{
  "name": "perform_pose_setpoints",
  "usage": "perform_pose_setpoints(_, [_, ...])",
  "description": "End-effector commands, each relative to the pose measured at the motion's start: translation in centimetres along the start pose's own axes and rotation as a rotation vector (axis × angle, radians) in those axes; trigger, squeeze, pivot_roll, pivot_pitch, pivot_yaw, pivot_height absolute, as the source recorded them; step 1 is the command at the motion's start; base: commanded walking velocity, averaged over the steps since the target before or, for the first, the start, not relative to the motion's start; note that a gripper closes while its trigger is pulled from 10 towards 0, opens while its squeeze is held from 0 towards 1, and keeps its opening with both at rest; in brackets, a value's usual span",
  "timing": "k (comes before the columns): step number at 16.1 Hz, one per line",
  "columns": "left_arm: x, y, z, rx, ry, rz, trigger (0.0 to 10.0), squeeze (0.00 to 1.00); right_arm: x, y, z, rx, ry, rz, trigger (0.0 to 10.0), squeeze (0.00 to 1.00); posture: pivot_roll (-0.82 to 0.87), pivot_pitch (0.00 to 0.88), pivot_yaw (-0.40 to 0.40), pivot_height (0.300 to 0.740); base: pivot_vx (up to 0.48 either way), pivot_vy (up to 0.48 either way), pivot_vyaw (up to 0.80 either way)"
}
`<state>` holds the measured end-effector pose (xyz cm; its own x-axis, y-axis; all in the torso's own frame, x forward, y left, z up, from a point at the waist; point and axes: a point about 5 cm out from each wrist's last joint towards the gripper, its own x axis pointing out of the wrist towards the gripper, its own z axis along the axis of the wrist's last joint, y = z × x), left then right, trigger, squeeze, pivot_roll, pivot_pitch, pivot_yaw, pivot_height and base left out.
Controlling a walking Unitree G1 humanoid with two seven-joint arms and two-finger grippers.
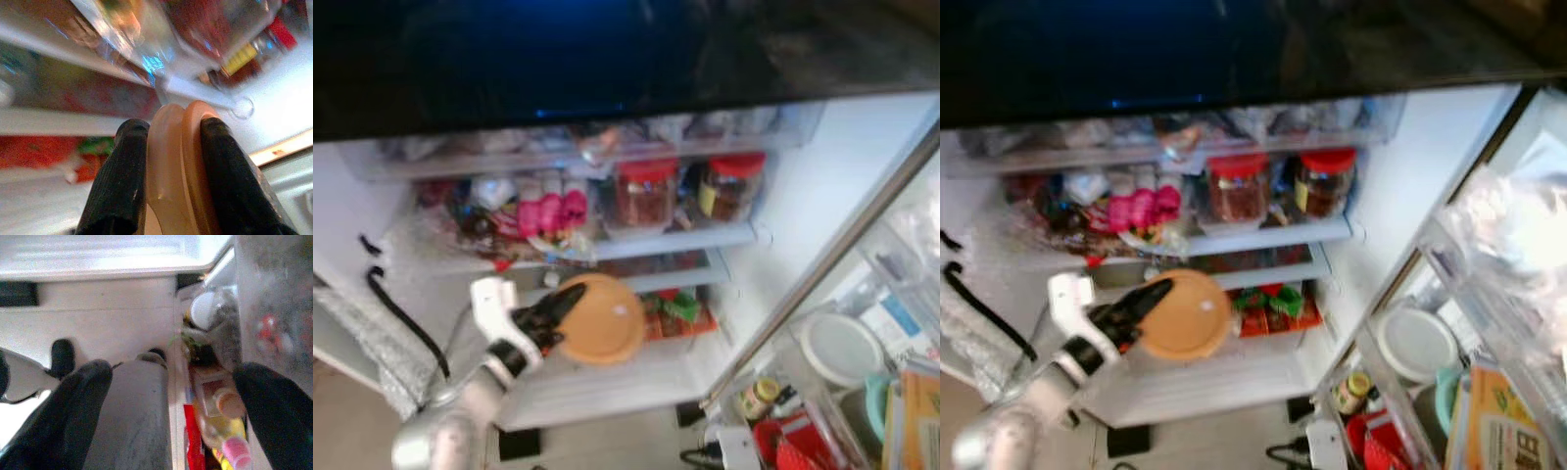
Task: Restocking fridge
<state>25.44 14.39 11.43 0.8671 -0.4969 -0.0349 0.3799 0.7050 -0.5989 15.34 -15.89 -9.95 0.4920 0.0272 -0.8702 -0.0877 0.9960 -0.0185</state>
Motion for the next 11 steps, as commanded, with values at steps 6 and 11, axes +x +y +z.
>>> perform_pose_setpoints(6, [-1.7, 2.7, -1.6, -0.258, -0.059, 0.064, 10.0, 0.0, -0.3, -0.5, -1.4, 0.025, 0.037, -0.024, 10.0, 0.0, -0.08, 0.11, -0.041, 0.74, 0.0, 0.0, 0.0])
perform_pose_setpoints(11, [-1.0, 3.1, -2.1, -0.221, -0.028, 0.062, 10.0, 0.0, -0.3, -0.6, -1.3, 0.018, 0.03, -0.024, 10.0, 0.0, -0.09, 0.112, -0.045, 0.74, 0.0, 0.0, 0.0])
